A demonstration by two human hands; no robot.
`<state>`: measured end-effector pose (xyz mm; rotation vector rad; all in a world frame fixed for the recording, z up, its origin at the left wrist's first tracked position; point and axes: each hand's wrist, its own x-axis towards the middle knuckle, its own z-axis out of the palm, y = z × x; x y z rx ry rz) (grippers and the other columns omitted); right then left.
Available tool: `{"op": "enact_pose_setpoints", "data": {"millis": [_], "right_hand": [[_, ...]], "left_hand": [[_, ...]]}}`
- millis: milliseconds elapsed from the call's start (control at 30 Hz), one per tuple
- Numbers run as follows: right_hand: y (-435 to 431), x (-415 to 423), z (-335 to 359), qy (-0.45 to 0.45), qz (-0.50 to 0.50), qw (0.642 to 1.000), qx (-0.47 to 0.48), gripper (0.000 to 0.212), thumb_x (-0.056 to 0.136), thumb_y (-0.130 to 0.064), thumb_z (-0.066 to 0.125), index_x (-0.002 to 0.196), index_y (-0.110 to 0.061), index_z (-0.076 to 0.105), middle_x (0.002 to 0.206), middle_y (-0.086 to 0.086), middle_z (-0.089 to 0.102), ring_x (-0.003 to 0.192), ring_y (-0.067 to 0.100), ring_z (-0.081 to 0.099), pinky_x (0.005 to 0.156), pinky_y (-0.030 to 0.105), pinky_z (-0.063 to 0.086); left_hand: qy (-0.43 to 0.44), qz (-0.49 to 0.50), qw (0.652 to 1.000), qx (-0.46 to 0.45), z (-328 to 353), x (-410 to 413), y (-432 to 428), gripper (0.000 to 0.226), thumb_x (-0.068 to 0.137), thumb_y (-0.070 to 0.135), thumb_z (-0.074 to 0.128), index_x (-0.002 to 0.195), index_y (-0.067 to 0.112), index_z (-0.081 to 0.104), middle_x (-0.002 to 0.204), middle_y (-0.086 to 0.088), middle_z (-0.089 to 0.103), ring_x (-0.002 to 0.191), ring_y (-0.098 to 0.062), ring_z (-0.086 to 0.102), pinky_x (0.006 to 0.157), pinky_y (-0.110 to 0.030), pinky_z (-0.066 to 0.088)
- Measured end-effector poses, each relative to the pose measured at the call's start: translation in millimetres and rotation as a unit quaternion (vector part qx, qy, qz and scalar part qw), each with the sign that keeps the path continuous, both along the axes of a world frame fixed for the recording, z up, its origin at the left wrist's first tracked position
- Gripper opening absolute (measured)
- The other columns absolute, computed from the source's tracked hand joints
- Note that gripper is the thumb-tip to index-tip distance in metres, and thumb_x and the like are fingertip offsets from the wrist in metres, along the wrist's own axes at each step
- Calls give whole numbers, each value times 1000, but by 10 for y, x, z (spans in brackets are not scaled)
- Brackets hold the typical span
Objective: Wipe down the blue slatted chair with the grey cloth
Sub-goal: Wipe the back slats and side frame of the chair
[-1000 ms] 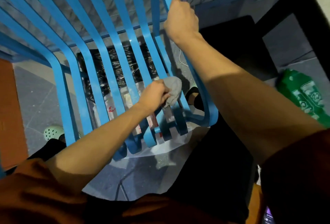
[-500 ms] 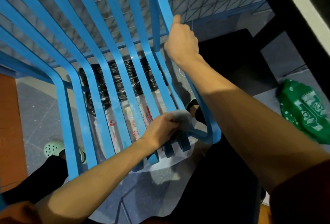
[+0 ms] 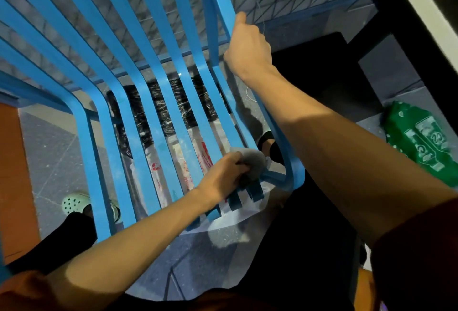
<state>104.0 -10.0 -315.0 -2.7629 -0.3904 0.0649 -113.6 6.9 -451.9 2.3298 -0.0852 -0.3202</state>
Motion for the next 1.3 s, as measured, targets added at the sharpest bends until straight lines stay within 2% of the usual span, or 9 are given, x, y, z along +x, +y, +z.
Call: {"op": "enact_pose_setpoints", "data": {"millis": [167, 367, 533, 767, 867, 933, 1067, 1167, 1300], "right_hand": [[-19, -21, 15, 4, -4, 1000, 1, 49, 92, -1, 54, 137, -7, 36, 116, 11, 64, 101, 29, 62, 70, 35, 41], [-23, -40, 36, -1, 0, 1000, -7, 47, 93, -3, 54, 136, -7, 37, 117, 11, 63, 102, 28, 62, 69, 34, 38], [-19, -28, -16, 1, 3, 1000, -8, 45, 93, -5, 52, 135, -7, 36, 118, 13, 63, 106, 32, 61, 71, 36, 39], [0, 16, -13, 8, -3, 1000, -8, 52, 93, -1, 47, 142, -6, 30, 119, 15, 62, 105, 34, 61, 74, 41, 43], [0, 21, -25, 6, -3, 1000, -7, 51, 92, -1, 49, 140, -6, 33, 116, 14, 63, 103, 34, 62, 71, 40, 40], [-4, 17, -26, 3, -1, 1000, -10, 50, 91, -2, 51, 138, -6, 34, 115, 14, 64, 102, 34, 62, 71, 40, 40], [-17, -16, 0, 16, 4, 1000, -5, 52, 91, -4, 54, 139, -5, 33, 117, 16, 62, 105, 35, 61, 73, 40, 40], [-16, -21, 19, 14, 5, 1000, 2, 54, 91, -4, 53, 140, -5, 33, 117, 16, 62, 105, 34, 61, 74, 40, 42], [-8, -15, 35, 15, 4, 1000, -2, 56, 91, -4, 54, 142, -5, 31, 118, 16, 62, 105, 34, 61, 74, 40, 43]], "left_hand": [[-29, -97, 992, 71, 51, 70, 119, 18, 92, 23, 55, 98, 10, 65, 93, -1, 55, 80, -16, 50, 68, -25, 40], [-37, -17, 992, 119, 107, 601, 455, 25, 87, 1, 61, 109, 2, 71, 101, -15, 60, 91, -30, 60, 82, -36, 50], [-33, 42, 988, 143, 38, 943, 606, 26, 82, -5, 58, 101, 2, 73, 96, -17, 62, 90, -36, 59, 81, -41, 50], [-30, -33, 995, 94, 96, 367, 243, 11, 88, 10, 62, 87, 4, 71, 88, -12, 56, 78, -30, 58, 66, -32, 44], [53, -41, 995, 78, 44, 105, -8, 19, 92, 23, 53, 103, 13, 64, 92, 4, 52, 88, -26, 59, 76, -37, 48], [32, -79, 994, 67, 82, 34, -99, 20, 91, 21, 50, 103, 9, 62, 89, 0, 53, 81, -21, 58, 77, -42, 51], [14, -85, 996, 3, 189, 153, 2, 18, 89, -2, 53, 91, 10, 66, 84, 2, 59, 80, 3, 58, 75, -15, 44], [-56, -109, 985, 118, 131, 298, 226, 16, 91, 13, 60, 101, 12, 72, 94, -5, 58, 87, -22, 61, 74, -28, 48], [-84, -156, 975, 135, 74, 369, 257, 13, 88, 15, 61, 95, 10, 71, 91, -8, 58, 82, -25, 58, 68, -32, 48]]}}
